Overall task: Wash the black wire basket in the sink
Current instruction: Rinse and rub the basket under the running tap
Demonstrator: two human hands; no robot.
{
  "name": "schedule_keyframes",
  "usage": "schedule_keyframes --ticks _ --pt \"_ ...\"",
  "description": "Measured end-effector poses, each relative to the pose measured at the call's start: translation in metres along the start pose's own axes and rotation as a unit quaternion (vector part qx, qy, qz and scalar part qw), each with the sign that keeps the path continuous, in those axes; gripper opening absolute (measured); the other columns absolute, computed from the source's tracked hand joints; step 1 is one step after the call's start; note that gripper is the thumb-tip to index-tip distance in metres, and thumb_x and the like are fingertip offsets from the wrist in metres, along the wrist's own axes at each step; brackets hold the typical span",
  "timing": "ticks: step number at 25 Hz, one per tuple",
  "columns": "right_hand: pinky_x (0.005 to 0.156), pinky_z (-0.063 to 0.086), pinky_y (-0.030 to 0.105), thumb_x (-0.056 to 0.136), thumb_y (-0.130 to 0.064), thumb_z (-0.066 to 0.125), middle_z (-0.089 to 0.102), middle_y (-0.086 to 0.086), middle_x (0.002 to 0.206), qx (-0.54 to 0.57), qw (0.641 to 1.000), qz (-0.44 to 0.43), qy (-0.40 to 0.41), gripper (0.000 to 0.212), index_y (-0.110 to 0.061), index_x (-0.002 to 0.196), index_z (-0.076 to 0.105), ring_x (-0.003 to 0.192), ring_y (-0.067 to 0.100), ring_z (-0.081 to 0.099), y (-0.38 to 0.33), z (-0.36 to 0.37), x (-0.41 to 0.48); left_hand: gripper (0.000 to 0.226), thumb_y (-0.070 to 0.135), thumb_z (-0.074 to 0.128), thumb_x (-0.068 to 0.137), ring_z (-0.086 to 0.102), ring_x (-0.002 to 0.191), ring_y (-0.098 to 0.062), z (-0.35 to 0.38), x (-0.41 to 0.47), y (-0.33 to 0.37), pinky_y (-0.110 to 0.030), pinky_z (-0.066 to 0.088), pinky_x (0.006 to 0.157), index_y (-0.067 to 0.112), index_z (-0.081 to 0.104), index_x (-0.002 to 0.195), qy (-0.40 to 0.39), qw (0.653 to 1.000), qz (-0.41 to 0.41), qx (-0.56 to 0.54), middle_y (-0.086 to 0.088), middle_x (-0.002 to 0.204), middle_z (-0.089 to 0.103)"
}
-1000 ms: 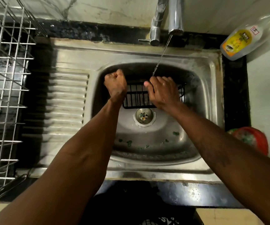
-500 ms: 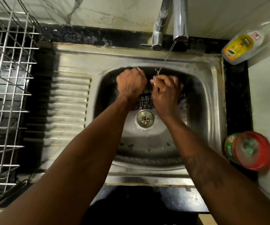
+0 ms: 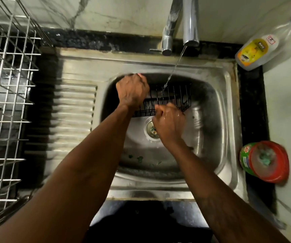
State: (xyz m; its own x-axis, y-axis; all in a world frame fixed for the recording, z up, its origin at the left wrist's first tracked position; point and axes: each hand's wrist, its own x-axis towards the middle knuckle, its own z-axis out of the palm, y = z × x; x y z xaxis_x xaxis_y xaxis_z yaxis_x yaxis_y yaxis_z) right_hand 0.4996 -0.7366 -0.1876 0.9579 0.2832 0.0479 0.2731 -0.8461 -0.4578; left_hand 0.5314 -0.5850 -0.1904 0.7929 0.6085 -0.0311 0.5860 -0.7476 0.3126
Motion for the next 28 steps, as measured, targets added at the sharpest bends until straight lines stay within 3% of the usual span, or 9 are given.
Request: schedule_keyframes --ticks 5,8,12,14,16,19,23,25,28 --pt "0.057 0.031 0.026 0.085 -0.037 0.061 0.062 -0.001 0.066 -0.033 0.997 0.043 -0.045 0.028 -0.016 0.07 0.071 0.06 0.019 0.056 -0.015 -0.001 0.037 0.048 0.031 0.032 0.102 0.063 0.066 -0.031 -0.002 -0.002 -0.003 -0.032 0.04 0.06 0.012 0.058 0.065 -0.005 1.0 0.001 0.013 -0.012 0.07 0.065" --pt "0.056 0.039 0.025 0.086 -0.036 0.063 0.065 -0.001 0.07 -0.015 0.998 0.055 -0.019 0.026 -0.015 0.073 0.072 0.062 0.018 0.058 -0.02 0.001 0.068 0.052 0.031 0.033 0.101 0.065 0.068 -0.034 -0.001 -0.006 -0.003 -0.034 0.043 0.062 0.009 0.064 0.067 0.005 1.0 -0.004 0.021 -0.014 0.072 0.069" --pt "0.059 0.03 0.021 0.094 -0.024 0.066 0.066 0.002 0.08 0.052 0.998 0.005 0.022 0.017 -0.017 0.086 0.079 0.066 0.013 0.055 0.01 0.005 0.035 0.053 0.032 0.03 0.102 0.051 0.055 -0.023 -0.002 -0.003 0.0 -0.031 0.036 0.058 0.011 0.044 0.056 -0.002 1.0 0.005 0.021 0.0 0.054 0.047" --pt "0.061 0.029 0.019 0.091 -0.021 0.07 0.067 0.004 0.077 0.075 0.996 0.022 0.04 0.014 -0.014 0.085 0.079 0.066 0.014 0.057 0.013 0.009 0.035 0.054 0.031 0.028 0.102 0.058 0.054 -0.027 0.0 -0.008 -0.001 -0.031 0.041 0.057 0.011 0.043 0.054 -0.002 1.0 0.015 0.016 -0.004 0.053 0.053" --pt "0.06 0.039 0.022 0.086 -0.019 0.073 0.07 0.006 0.076 0.056 0.997 0.044 0.011 0.013 -0.011 0.078 0.078 0.069 0.018 0.065 0.003 0.011 0.057 0.053 0.031 0.029 0.101 0.064 0.061 -0.032 0.002 -0.01 -0.003 -0.033 0.046 0.061 0.01 0.053 0.058 -0.002 1.0 0.0 0.002 -0.011 0.064 0.066" --pt "0.059 0.049 0.024 0.084 -0.016 0.073 0.071 0.005 0.074 0.046 0.997 0.05 -0.024 0.014 -0.009 0.072 0.074 0.065 0.016 0.065 0.003 0.006 0.059 0.052 0.032 0.031 0.101 0.063 0.064 -0.032 -0.001 -0.002 -0.001 -0.033 0.041 0.062 0.009 0.061 0.064 -0.012 1.0 0.002 0.009 -0.012 0.067 0.064" --pt "0.053 0.036 0.022 0.086 -0.013 0.07 0.066 0.007 0.068 0.056 0.998 0.017 -0.021 0.016 -0.007 0.072 0.074 0.058 0.012 0.052 0.012 -0.001 0.033 0.053 0.033 0.028 0.101 0.06 0.059 -0.029 0.003 -0.006 -0.002 -0.031 0.038 0.059 0.01 0.048 0.058 -0.009 1.0 0.019 0.019 -0.007 0.061 0.056" --pt "0.052 0.031 0.007 0.085 -0.013 0.072 0.071 0.007 0.072 0.063 0.998 0.029 0.007 0.012 -0.009 0.074 0.076 0.06 0.011 0.056 0.003 -0.005 0.062 0.052 0.033 0.028 0.101 0.063 0.064 -0.032 0.004 -0.005 -0.002 -0.032 0.042 0.061 0.011 0.054 0.061 -0.005 1.0 0.003 0.017 -0.01 0.066 0.063" --pt "0.058 0.037 0.022 0.092 -0.022 0.068 0.068 0.005 0.081 0.049 0.997 0.051 0.026 0.017 -0.011 0.081 0.075 0.069 0.013 0.055 0.013 0.0 0.057 0.05 0.033 0.029 0.101 0.057 0.058 -0.025 0.002 0.002 -0.004 -0.031 0.037 0.058 0.011 0.052 0.062 -0.014 1.0 0.002 0.013 -0.006 0.066 0.061"
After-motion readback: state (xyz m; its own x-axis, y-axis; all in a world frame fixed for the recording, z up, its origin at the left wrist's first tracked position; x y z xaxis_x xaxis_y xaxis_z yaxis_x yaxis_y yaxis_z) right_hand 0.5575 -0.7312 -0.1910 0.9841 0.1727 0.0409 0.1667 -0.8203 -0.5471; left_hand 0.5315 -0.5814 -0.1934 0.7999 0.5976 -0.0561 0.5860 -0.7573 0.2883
